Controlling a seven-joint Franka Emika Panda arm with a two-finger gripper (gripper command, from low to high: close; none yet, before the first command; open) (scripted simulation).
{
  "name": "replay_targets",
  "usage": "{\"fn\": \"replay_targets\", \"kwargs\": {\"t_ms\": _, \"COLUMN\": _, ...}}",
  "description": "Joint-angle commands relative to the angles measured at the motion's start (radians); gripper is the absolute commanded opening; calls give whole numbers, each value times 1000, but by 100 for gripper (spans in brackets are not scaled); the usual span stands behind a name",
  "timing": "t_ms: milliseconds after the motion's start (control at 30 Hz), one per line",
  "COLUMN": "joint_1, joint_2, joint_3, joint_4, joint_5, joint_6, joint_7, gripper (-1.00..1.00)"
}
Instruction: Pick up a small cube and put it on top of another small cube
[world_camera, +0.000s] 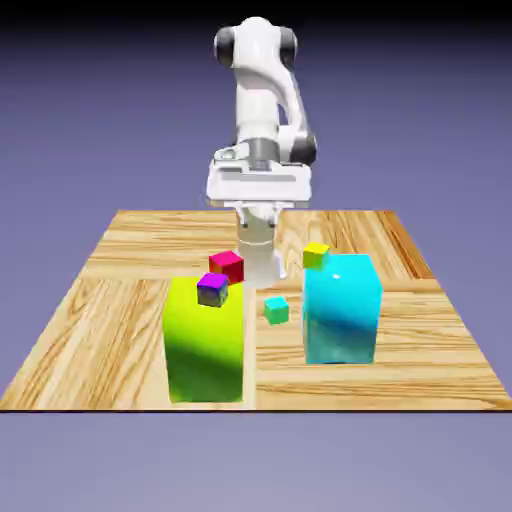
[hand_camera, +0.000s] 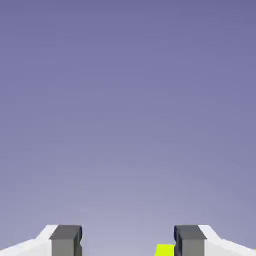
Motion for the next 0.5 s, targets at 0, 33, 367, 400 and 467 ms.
{"fn": "replay_targets", "kwargs": {"t_ms": 0, "joint_1": 21, "joint_2": -8, "joint_3": -36, "joint_4": 4, "joint_5": -2, "joint_6": -17, "joint_7": -37, "gripper": 0}}
{"fn": "replay_targets", "kwargs": {"t_ms": 33, "joint_1": 43, "joint_2": -16, "joint_3": -73, "joint_4": 7, "joint_5": -4, "joint_6": -35, "joint_7": -74, "gripper": 0}}
{"fn": "replay_targets", "kwargs": {"t_ms": 367, "joint_1": 224, "joint_2": -44, "joint_3": -435, "joint_4": 76, "joint_5": -16, "joint_6": -218, "joint_7": -472, "gripper": 0}}
{"fn": "replay_targets", "kwargs": {"t_ms": 400, "joint_1": 241, "joint_2": -44, "joint_3": -471, "joint_4": 84, "joint_5": -16, "joint_6": -237, "joint_7": -513, "gripper": 0}}
{"fn": "replay_targets", "kwargs": {"t_ms": 467, "joint_1": 275, "joint_2": -45, "joint_3": -544, "joint_4": 101, "joint_5": -18, "joint_6": -275, "joint_7": -595, "gripper": 0}}
